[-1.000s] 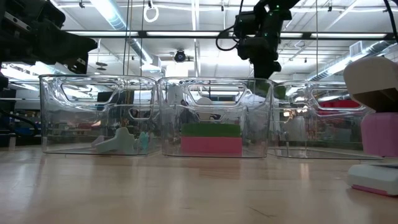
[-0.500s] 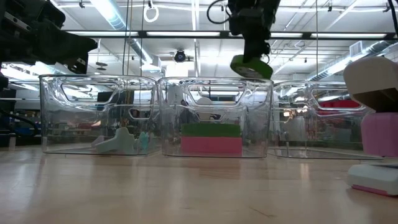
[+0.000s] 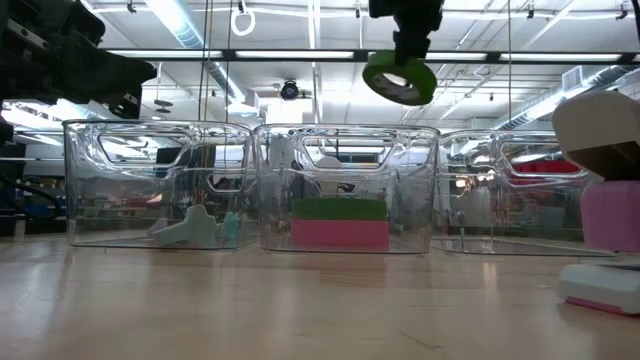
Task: Pick and place Stapler, Stapler remover, tape
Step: Put the green tape into the middle transparent bin
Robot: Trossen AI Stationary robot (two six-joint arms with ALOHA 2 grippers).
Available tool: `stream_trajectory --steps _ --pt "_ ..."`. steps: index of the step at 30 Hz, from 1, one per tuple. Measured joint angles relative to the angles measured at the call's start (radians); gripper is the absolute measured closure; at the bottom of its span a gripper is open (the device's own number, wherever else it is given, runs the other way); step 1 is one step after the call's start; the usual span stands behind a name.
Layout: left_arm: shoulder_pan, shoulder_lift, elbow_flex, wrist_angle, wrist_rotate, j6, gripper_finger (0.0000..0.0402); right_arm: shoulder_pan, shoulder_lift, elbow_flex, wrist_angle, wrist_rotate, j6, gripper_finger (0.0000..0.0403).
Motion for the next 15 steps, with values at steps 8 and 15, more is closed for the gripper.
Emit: stream_trajectory --steps 8,15 --pt "0.0 0.0 0.0 0.0 0.0 0.0 0.0376 0.097 0.0 0.018 0.002 0.005 -0.12 0.0319" --pt "0.0 0.0 0.0 0.0 0.0 0.0 0.0376 0.18 0.011 0.002 0.033 0.001 -0.281 0.0319"
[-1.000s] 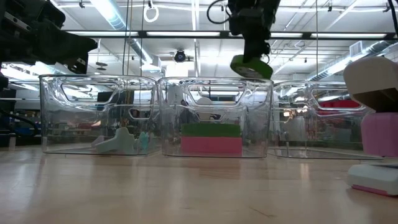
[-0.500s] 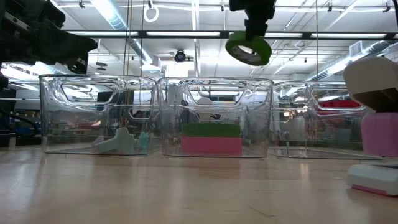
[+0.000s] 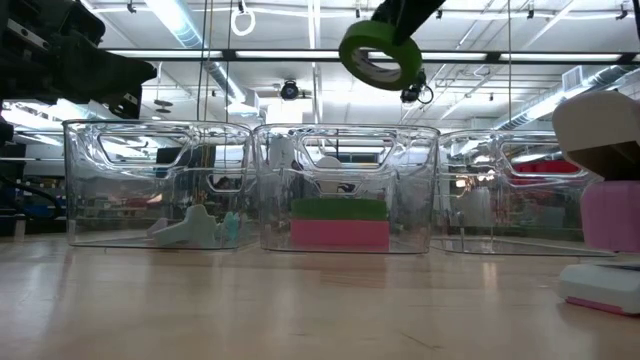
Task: Pick and place Stapler, Stapler remover, tape
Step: Put the green tape into the middle transparent bin
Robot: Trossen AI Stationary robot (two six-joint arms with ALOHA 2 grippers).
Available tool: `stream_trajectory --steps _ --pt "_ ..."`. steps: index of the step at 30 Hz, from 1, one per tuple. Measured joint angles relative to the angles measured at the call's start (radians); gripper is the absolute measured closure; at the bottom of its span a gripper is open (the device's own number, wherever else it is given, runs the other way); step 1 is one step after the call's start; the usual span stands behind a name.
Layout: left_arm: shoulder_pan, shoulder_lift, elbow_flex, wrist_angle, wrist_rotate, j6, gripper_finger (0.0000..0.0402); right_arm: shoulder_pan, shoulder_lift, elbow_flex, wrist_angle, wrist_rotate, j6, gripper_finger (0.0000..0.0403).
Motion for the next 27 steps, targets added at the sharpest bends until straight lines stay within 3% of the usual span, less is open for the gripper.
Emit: stream_trajectory --steps 6,27 --pt "0.0 0.0 0.0 0.0 0.0 0.0 0.0376 0.045 0.028 -0.001 -0.007 0.0 -0.128 0.0319" --pt "0.0 0.0 0.0 0.0 0.0 -0.001 0.0376 0.074 0.315 -0.002 0.047 0.001 -0.135 0.0319"
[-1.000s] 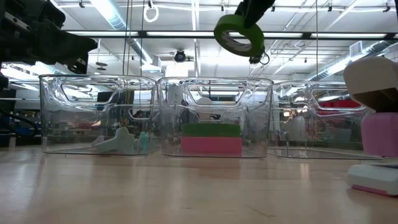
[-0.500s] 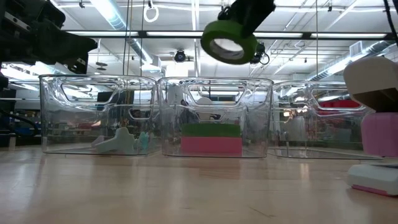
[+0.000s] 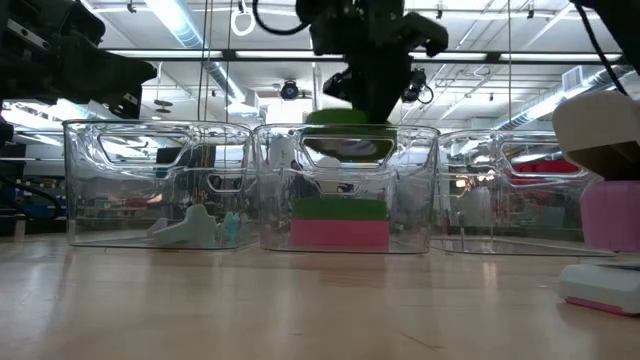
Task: Pick and place Stapler, Stapler remover, tape
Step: Put the green tape into the middle transparent bin
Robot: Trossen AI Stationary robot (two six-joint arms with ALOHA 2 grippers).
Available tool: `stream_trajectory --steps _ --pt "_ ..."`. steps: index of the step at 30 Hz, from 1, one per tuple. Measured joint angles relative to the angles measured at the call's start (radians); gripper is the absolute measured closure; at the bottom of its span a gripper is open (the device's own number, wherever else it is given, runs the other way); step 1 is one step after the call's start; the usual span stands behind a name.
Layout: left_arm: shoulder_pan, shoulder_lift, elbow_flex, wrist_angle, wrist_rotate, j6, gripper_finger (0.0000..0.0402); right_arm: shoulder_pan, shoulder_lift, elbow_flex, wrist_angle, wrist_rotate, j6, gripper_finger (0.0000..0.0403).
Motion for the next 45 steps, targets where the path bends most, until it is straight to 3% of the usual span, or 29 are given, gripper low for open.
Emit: stream_trajectory --steps 18,39,45 --pt "0.0 0.0 0.0 0.0 0.0 0.0 0.0376 -0.001 0.126 0.0 0.039 -0.002 0.031 0.0319" --pt "0.0 0.0 0.0 0.0 0.0 0.0 0.0376 -0.001 0.131 -0.001 0.064 0.0 0.109 0.0306" --pt "0.0 0.0 0.0 0.0 0.0 0.0 0.0376 -0.001 0.131 -0.001 0.064 0.0 0.123 0.0285"
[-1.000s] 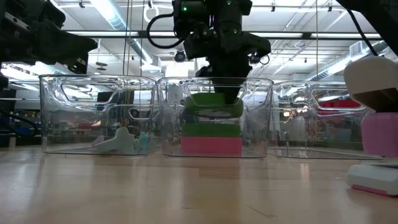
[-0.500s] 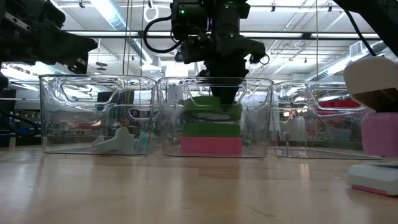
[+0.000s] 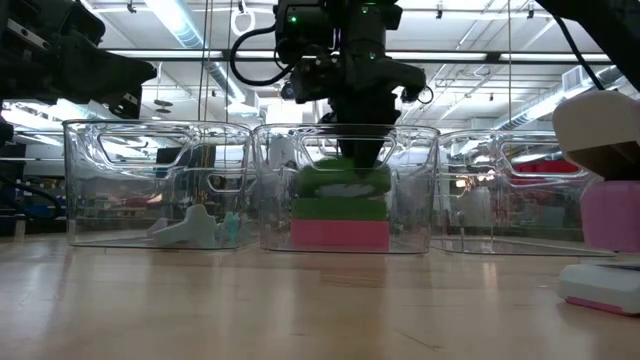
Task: Pick and place Stapler, Stapler remover, tape
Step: Put the green tape into the middle transparent bin, then put the pink stapler into the right transparent bin
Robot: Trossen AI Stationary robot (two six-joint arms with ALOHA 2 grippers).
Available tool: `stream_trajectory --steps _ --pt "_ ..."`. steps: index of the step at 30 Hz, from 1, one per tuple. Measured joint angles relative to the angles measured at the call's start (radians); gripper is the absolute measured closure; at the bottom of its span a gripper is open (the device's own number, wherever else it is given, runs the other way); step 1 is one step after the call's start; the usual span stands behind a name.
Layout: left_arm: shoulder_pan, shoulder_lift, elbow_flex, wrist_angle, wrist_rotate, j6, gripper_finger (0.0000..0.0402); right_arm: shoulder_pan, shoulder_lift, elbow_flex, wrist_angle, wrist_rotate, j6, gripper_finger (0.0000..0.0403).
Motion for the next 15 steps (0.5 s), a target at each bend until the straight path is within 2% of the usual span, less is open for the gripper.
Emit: stream_trajectory --steps 9,15 --pt "0.0 0.0 0.0 0.0 0.0 0.0 0.0376 0.0 0.0 0.0 0.005 0.003 0.038 0.022" --pt "0.0 0.0 0.0 0.0 0.0 0.0 0.0376 0.0 -0.01 0.0 -0.005 0.003 0.039 0.0192"
